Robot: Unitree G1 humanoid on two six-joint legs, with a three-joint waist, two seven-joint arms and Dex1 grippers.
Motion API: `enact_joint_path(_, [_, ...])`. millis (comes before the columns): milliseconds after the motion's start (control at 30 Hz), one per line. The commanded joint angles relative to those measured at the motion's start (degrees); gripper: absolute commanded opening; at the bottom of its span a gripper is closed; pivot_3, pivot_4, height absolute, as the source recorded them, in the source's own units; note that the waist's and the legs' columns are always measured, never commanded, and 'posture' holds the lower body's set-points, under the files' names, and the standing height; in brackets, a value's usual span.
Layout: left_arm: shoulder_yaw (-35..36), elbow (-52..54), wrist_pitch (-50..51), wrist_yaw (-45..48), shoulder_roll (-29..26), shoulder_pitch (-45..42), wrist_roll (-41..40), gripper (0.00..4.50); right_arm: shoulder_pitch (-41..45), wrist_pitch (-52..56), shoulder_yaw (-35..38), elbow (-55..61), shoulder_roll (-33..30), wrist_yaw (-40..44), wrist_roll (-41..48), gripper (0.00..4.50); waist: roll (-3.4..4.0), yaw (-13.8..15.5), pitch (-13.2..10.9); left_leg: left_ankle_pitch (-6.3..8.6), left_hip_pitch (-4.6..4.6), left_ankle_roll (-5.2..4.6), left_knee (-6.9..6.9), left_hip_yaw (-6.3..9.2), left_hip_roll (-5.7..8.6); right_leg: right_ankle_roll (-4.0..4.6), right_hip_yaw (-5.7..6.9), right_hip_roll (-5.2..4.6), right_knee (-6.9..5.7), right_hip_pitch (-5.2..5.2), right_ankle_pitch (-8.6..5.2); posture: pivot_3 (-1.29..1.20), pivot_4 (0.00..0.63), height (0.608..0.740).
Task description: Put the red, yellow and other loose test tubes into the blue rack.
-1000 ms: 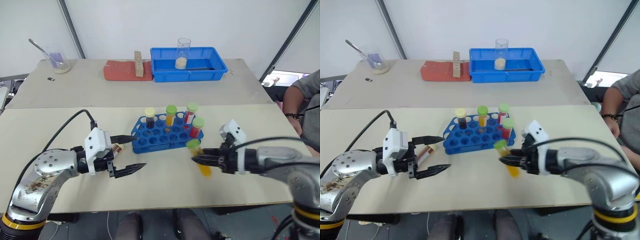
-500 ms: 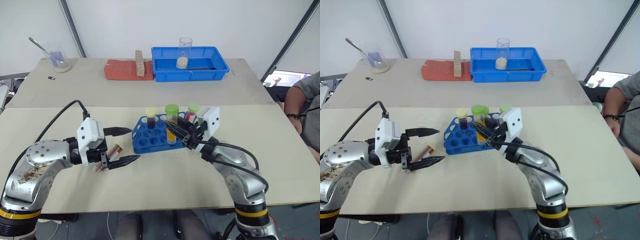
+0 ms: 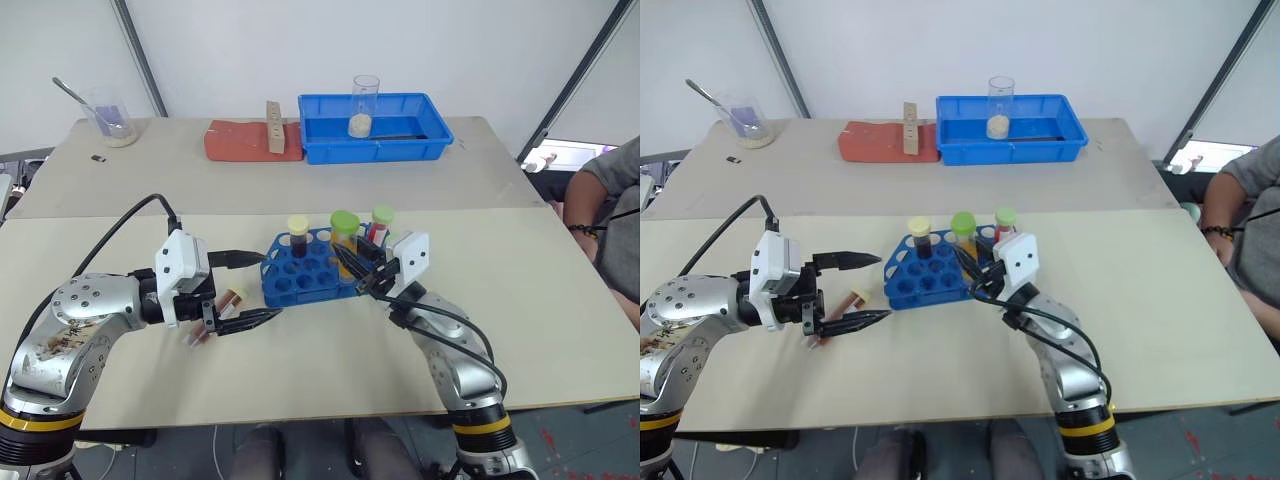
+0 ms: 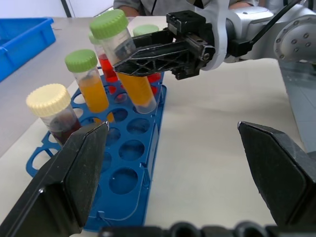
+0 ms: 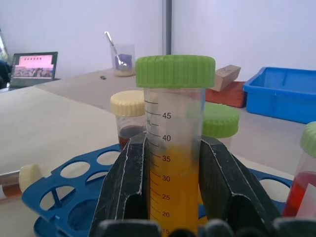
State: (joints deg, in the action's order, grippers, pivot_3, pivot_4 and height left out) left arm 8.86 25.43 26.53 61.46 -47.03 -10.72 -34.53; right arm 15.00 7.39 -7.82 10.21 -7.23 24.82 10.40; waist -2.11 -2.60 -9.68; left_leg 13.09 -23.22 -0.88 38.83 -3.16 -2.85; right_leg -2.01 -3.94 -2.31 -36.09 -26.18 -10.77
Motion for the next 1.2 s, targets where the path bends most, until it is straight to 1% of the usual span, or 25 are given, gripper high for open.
enact_joint_path(33, [0.7,1.4,0.3,0.1,-0.8,-1.0,-1.4,4.5,0.0,-3.9,-0.2,-0.7,0.8,-1.0,-1.3,0.98,0.0,0.0,0.0,0.0,0.0,0.0,0.0,0.0,0.0,0.01,0.0,0.0,0.0,0.0,-0.01,0.0,0.15,0.729])
enact_joint_path(233, [0.3,1.8,0.8,-0.4,-0.7,-1.4,-1.9,4.5,-1.7,-7.6,-0.3,-2.8,1.8,-2.1,-2.4,0.98,0.0,0.0,0.0,0.0,0.0,0.0,0.0,0.0,0.0,0.02,0.0,0.0,0.0,0.0,-0.01,0.0,0.15,0.729])
enact_joint_path(400, [0.1,1.7,1.3,-0.6,-0.6,-1.9,-2.2,4.5,-3.6,-9.7,-0.3,-2.3,1.9,-0.3,-0.9,0.98,0.0,0.0,0.0,0.0,-0.01,0.0,0.0,0.0,0.0,0.01,0.0,0.0,0.01,0.0,-0.01,0.0,0.15,0.729])
enact_joint_path(433, [0.1,1.7,1.4,-0.6,-0.6,-1.9,-2.2,4.5,-3.9,-9.6,-0.3,-2.1,1.8,-0.1,-0.7,2.01,0.0,0.0,0.0,0.0,-0.01,0.0,0.0,0.01,0.0,0.0,0.0,0.0,0.01,0.0,0.0,0.0,0.15,0.729])
enact_joint_path(533, [0.0,1.7,1.5,-0.8,-0.6,-2.0,-2.1,4.5,-4.3,-9.2,-0.6,-1.6,1.2,0.8,-0.6,2.94,0.0,0.0,0.0,0.0,-0.01,0.0,0.0,0.01,0.0,0.01,0.0,0.0,0.01,0.0,0.0,0.0,0.15,0.729])
enact_joint_path(667, [0.3,1.7,2.3,-2.1,-0.9,-1.9,-1.5,4.5,-5.7,-8.4,-1.6,-0.4,-1.2,2.6,-1.5,4.39,0.0,0.0,0.0,0.0,0.02,0.0,0.01,0.0,0.0,0.06,-0.01,0.0,0.0,0.02,-0.04,0.0,0.15,0.729])
enact_joint_path(700, [0.4,1.8,2.8,-2.3,-1.1,-1.8,-1.7,4.5,-6.0,-8.1,-2.0,0.1,-2.1,3.0,-2.1,4.45,0.0,0.0,0.0,0.0,0.02,0.0,0.01,0.0,0.0,0.06,-0.01,0.0,0.0,0.02,-0.04,0.0,0.15,0.729])
enact_joint_path(800, [2.2,2.3,4.9,-3.2,-2.5,-1.3,-2.7,4.5,-8.2,-5.9,-1.9,4.0,-5.7,4.6,-1.8,4.45,0.0,0.1,0.0,0.0,0.02,0.0,0.0,0.01,0.0,0.06,0.0,0.0,-0.01,0.01,-0.04,0.0,0.15,0.729])
enact_joint_path(900, [2.7,2.1,8.4,-3.9,-7.0,-0.7,-0.8,4.5,-11.0,-2.1,-0.3,9.6,-10.8,6.9,-0.4,4.45,0.0,0.1,0.0,0.0,0.02,0.0,0.0,0.0,0.0,0.09,-0.01,0.0,0.01,0.02,-0.07,0.0,0.15,0.729])
enact_joint_path(1033, [1.2,-0.2,9.6,-3.3,-14.7,-0.8,4.5,4.5,-14.9,4.0,2.9,18.6,-20.9,14.7,5.8,4.45,-0.01,0.2,0.0,0.0,0.04,0.0,0.01,-0.02,0.01,0.37,-0.01,-0.02,-0.01,0.02,-0.26,0.0,0.15,0.729])
enact_joint_path(1100, [0.3,-1.8,11.5,-1.4,-18.6,-1.6,5.3,4.5,-14.8,8.6,5.3,21.9,-25.3,18.1,11.4,4.45,-0.01,0.3,0.0,0.0,0.09,0.0,0.0,-0.04,0.0,0.38,-0.01,-0.02,-0.01,0.03,-0.27,0.0,0.15,0.729])
enact_joint_path(1133, [-1.0,-2.9,13.8,-0.7,-20.9,-2.7,5.7,4.5,-14.3,10.5,6.3,23.3,-27.6,20.2,14.3,4.45,-0.03,0.3,0.0,0.0,0.1,0.0,0.0,-0.03,0.0,0.39,-0.01,-0.02,-0.03,0.03,-0.28,0.0,0.15,0.729])
enact_joint_path(1200, [-4.0,-5.1,17.9,0.1,-23.7,-5.8,6.3,4.5,-12.7,13.7,7.3,25.3,-30.9,23.1,18.5,4.45,-0.04,0.3,0.0,0.0,0.16,0.01,-0.03,-0.05,0.0,0.41,0.0,-0.01,-0.06,0.04,-0.29,0.0,0.15,0.729])
